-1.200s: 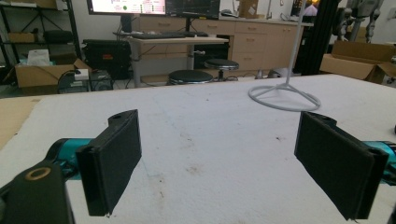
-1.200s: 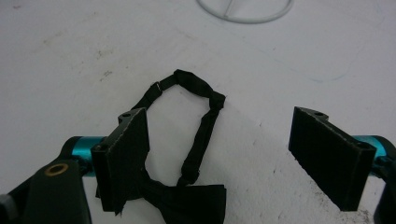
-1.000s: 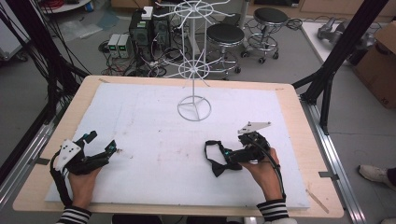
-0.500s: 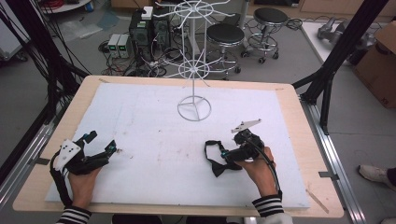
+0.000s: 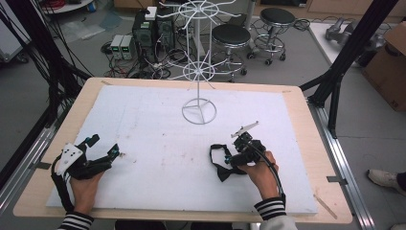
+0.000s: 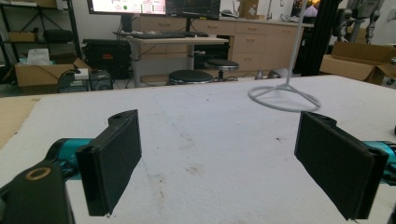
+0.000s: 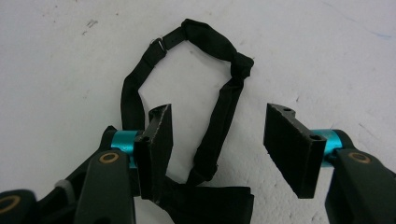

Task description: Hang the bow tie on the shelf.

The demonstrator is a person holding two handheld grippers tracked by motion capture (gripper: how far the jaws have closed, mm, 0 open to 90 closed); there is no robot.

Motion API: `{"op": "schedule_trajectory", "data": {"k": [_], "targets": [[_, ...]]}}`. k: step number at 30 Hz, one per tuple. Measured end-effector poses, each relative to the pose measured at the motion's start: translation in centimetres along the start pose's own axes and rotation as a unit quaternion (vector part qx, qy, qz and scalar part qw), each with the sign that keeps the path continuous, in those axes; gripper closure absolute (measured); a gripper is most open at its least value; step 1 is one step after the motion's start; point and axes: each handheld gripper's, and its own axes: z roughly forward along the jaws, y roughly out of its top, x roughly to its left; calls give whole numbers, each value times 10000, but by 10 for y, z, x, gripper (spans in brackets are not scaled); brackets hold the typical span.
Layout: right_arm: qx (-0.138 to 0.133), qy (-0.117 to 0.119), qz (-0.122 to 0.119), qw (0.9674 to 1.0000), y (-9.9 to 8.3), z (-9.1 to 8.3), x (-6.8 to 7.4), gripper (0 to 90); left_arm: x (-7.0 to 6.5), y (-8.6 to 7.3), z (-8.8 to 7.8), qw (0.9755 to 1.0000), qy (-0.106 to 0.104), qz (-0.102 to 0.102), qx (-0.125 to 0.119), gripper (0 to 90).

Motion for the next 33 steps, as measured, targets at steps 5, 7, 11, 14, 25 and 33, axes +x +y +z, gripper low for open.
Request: {"op": "schedule_trajectory", "data": {"k": [5, 7, 11, 14, 25, 33], "targets": [[163, -12, 24, 9999, 1, 3, 1, 449, 0, 0, 0, 10000, -5, -4, 7, 152], [229, -15, 28, 9997, 1, 4, 0, 461, 0, 0, 0, 10000, 1, -3, 0, 152], [374, -4, 52, 9993, 2, 8, 2, 496, 0, 0, 0, 10000, -6, -6, 7, 152], [440, 14, 132, 9989, 2, 9, 2, 523, 0, 0, 0, 10000, -5, -6, 7, 152], [697, 68, 251, 9972, 3, 16, 1, 688, 1, 0, 0, 10000, 5, -18, 14, 152], [779, 146, 331, 9963, 4, 18, 2, 834, 1, 0, 0, 10000, 4, -29, 7, 152]]}}
